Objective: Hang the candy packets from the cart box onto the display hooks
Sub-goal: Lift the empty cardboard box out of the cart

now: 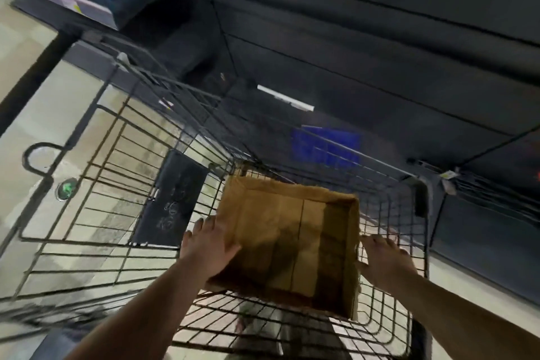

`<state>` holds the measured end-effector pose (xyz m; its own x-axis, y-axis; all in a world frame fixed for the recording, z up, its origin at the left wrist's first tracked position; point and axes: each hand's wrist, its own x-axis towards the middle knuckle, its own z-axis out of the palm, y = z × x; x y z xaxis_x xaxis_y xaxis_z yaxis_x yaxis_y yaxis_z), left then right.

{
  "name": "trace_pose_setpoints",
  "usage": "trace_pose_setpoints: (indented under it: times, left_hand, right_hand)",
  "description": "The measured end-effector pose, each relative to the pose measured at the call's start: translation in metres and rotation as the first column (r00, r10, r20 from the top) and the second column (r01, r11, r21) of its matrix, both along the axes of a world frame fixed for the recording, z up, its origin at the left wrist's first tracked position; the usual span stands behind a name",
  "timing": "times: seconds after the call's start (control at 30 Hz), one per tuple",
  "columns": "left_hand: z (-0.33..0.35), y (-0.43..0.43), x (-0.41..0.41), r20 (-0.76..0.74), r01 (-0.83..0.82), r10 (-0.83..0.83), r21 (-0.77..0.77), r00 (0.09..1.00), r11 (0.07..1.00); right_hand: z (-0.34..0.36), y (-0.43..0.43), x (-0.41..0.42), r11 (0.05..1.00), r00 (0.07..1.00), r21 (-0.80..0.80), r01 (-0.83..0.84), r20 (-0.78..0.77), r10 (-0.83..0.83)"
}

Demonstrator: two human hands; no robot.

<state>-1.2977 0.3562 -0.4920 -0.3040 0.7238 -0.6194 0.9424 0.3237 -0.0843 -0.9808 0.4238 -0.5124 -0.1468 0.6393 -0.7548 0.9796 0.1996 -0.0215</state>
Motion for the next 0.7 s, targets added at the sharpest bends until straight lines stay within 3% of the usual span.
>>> trace_pose_setpoints:
  times: [0.2, 0.33, 0.5, 0.7]
  left_hand:
    - [-0.050, 0.008, -0.026, 0.053, -0.114, 0.118, -0.075, 0.992, 0.991]
    - [-0.087, 0.015, -0.044, 0.114, -0.223, 0.238, -0.136, 0.964, 0.965]
    - [-0.143, 0.014, -0.065, 0.176, -0.333, 0.355, -0.144, 0.918, 0.932]
    - [-0.182, 0.023, -0.072, 0.309, -0.598, 0.624, -0.187, 0.717, 0.779]
  right_hand:
    - [-0.033, -0.008, -0.001, 0.984, 0.987, -0.074, 0.160, 0.038, -0.158]
    - [-0.058, -0.013, -0.008, 0.931, 0.936, -0.100, 0.352, 0.057, -0.348]
    - [-0.093, -0.020, -0.021, 0.750, 0.754, -0.149, 0.645, -0.036, -0.656]
    - [-0.113, -0.027, -0.031, 0.581, 0.572, -0.125, 0.804, -0.104, -0.814]
